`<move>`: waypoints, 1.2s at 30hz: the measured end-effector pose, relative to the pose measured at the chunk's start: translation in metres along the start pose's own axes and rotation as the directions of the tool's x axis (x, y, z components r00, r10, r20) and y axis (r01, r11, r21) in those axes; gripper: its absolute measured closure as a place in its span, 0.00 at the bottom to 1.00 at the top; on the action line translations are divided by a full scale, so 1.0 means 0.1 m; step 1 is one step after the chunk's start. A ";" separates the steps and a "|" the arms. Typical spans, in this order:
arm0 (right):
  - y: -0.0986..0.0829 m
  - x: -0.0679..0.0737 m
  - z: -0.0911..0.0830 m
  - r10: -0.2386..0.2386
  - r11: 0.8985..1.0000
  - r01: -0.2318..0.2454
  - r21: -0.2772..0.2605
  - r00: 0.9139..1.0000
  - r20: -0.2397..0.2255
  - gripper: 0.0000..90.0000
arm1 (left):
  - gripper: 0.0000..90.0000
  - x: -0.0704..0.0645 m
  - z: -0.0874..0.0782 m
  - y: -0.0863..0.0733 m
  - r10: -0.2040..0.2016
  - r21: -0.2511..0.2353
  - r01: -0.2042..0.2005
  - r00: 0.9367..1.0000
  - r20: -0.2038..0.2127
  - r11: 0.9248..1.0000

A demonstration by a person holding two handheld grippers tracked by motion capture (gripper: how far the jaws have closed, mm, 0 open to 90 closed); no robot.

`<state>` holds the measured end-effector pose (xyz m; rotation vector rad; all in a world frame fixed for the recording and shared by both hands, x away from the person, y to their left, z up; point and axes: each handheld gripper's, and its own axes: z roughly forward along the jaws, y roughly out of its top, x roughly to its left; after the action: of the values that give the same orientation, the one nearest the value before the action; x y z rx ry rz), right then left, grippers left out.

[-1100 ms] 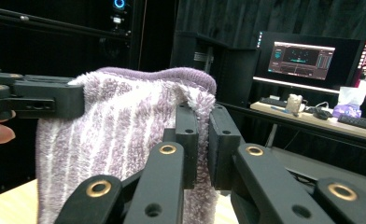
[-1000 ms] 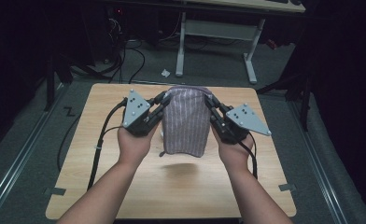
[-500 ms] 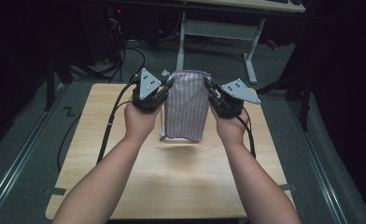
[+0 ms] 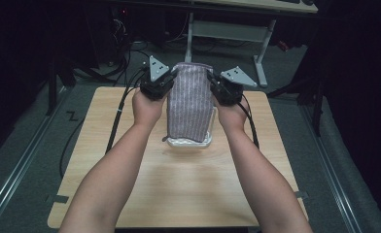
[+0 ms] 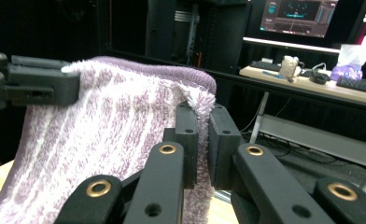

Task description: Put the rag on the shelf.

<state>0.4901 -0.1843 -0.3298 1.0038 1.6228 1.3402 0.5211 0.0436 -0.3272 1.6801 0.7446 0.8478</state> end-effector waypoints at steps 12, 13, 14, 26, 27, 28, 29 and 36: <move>-0.09 -0.16 0.48 -0.080 0.983 0.072 0.169 0.996 0.043 0.93 | 0.88 0.06 0.38 -0.15 -0.059 0.145 0.060 0.998 -0.010 0.988; -0.11 -0.18 0.52 -0.061 0.980 0.054 0.192 0.998 0.031 0.91 | 0.88 0.07 0.40 -0.17 -0.071 0.162 0.071 0.997 -0.009 0.984; -0.13 -0.19 0.54 -0.049 0.977 0.042 0.207 0.998 0.028 0.88 | 0.86 0.08 0.42 -0.19 -0.092 0.178 0.092 0.996 -0.007 0.980; -0.13 -0.14 0.45 -0.025 0.977 0.023 0.212 1.000 0.004 0.71 | 0.64 0.06 0.24 -0.19 -0.154 0.137 0.152 0.988 0.006 0.979; -0.14 -0.12 0.44 -0.032 0.977 0.032 0.211 0.999 -0.003 0.71 | 0.64 0.05 0.22 -0.19 -0.155 0.135 0.152 0.988 0.011 0.979; -0.14 -0.11 0.43 -0.030 0.976 0.031 0.215 1.000 -0.008 0.69 | 0.64 0.04 0.19 -0.18 -0.160 0.138 0.156 0.987 0.022 0.978; -0.15 -0.09 0.41 -0.028 0.975 0.030 0.221 1.000 -0.012 0.68 | 0.64 0.03 0.16 -0.18 -0.170 0.142 0.164 0.985 0.031 0.976; -0.15 -0.03 0.23 -0.023 0.978 0.024 0.208 1.000 -0.009 0.64 | 0.62 -0.08 -0.01 -0.11 -0.164 0.121 0.158 0.986 0.042 0.980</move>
<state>0.5111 -0.1805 -0.3471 1.0995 1.8019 1.1764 0.5150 0.0404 -0.3388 1.7128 0.8969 0.6560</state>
